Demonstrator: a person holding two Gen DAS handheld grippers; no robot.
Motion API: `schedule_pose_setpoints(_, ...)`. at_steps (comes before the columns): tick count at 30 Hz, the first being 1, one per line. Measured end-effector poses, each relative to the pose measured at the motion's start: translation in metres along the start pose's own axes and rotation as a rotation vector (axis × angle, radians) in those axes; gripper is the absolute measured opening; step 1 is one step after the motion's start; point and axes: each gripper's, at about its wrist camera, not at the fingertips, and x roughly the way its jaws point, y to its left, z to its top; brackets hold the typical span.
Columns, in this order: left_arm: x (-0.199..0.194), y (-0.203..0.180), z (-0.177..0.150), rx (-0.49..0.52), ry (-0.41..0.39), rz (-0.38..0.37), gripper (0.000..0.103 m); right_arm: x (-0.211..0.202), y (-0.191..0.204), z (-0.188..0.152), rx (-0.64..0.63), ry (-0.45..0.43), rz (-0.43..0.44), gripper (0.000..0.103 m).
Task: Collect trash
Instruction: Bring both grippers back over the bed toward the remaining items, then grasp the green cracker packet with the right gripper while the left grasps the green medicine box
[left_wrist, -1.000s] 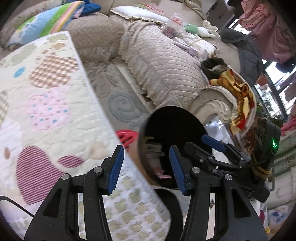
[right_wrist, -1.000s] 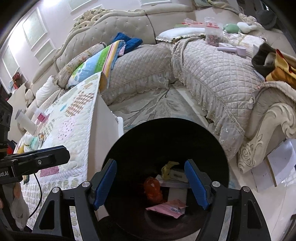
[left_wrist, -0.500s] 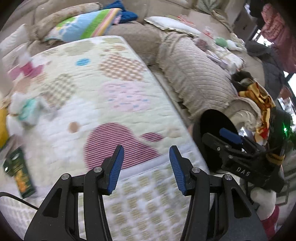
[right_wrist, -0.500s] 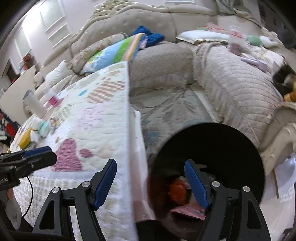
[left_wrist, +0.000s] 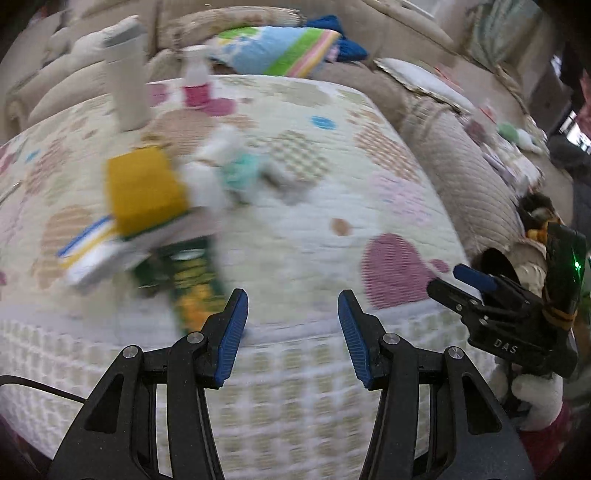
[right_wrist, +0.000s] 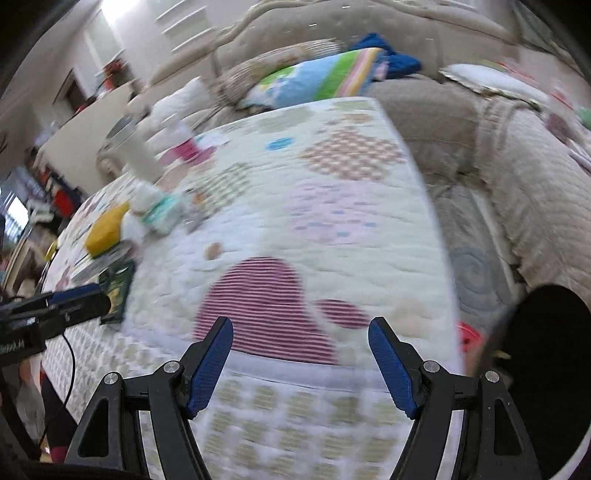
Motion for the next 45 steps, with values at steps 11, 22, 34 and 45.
schedule_pose_setpoints(11,-0.022,0.103,0.028,-0.152,-0.036,0.071,0.049,0.036,0.088,0.019,-0.145,0.050,0.101,0.074)
schedule_pose_setpoints(22,-0.013,0.135,0.042,-0.200,-0.014,0.070,0.049,0.052,0.128,0.038,-0.207,0.073,0.140,0.074)
schedule_pose_setpoints(34,-0.033,0.139,-0.004,-0.143,-0.001,0.088,0.049,0.084,0.171,0.031,-0.249,0.140,0.215,0.074)
schedule_pose_setpoints(45,0.007,0.162,0.021,-0.212,-0.018,0.137,0.049,0.112,0.210,0.024,-0.359,0.159,0.142,0.074)
